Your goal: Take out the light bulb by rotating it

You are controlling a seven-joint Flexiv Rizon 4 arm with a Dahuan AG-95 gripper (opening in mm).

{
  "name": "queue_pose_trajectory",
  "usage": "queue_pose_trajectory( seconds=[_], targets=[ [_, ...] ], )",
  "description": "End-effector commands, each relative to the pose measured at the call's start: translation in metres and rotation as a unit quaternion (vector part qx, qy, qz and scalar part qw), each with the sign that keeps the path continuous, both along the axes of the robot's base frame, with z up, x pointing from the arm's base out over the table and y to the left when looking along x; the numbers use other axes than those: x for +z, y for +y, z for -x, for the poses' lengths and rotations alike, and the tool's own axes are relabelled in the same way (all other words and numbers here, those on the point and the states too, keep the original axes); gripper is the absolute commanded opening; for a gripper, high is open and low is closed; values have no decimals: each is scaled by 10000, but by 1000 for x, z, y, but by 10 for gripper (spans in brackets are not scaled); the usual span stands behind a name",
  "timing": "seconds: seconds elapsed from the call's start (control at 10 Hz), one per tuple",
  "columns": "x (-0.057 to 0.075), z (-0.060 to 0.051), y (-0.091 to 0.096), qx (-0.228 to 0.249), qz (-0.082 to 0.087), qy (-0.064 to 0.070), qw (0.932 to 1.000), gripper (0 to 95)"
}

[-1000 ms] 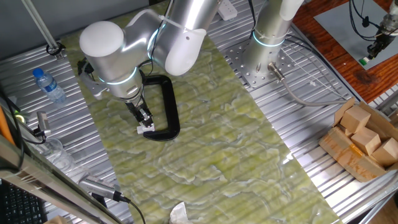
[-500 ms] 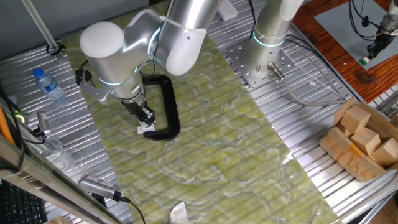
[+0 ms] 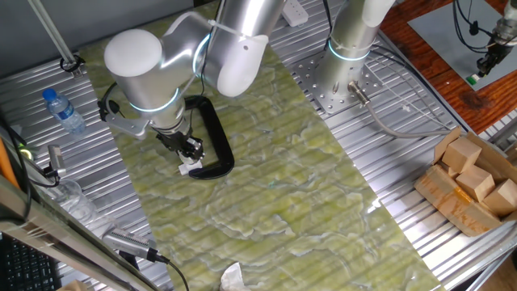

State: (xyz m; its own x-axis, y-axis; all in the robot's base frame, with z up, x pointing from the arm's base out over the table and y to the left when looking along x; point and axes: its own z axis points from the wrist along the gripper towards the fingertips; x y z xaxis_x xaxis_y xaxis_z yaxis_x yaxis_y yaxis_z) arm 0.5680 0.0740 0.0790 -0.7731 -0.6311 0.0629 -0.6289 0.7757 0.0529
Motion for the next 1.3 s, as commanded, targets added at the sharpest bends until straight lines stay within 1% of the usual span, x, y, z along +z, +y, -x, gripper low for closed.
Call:
queue_pose_trajectory(
  seconds=[0.1,0.4,0.5,0.6,0.7,1.1,1.2,1.3],
  targets=[
    [0,-1,0,55,10,3,10000,0],
    [0,-1,0,-35,19,17,10000,0],
    [0,-1,0,-59,20,16,10000,380],
    [0,-1,0,-134,24,15,9999,380],
    [1,-1,0,-349,31,17,9994,570],
    [2,-2,0,-871,46,-1,9962,570],
    [2,-3,-4,-1439,25,15,9896,570],
    [3,-5,-7,-1926,-32,38,9813,570]
  ],
)
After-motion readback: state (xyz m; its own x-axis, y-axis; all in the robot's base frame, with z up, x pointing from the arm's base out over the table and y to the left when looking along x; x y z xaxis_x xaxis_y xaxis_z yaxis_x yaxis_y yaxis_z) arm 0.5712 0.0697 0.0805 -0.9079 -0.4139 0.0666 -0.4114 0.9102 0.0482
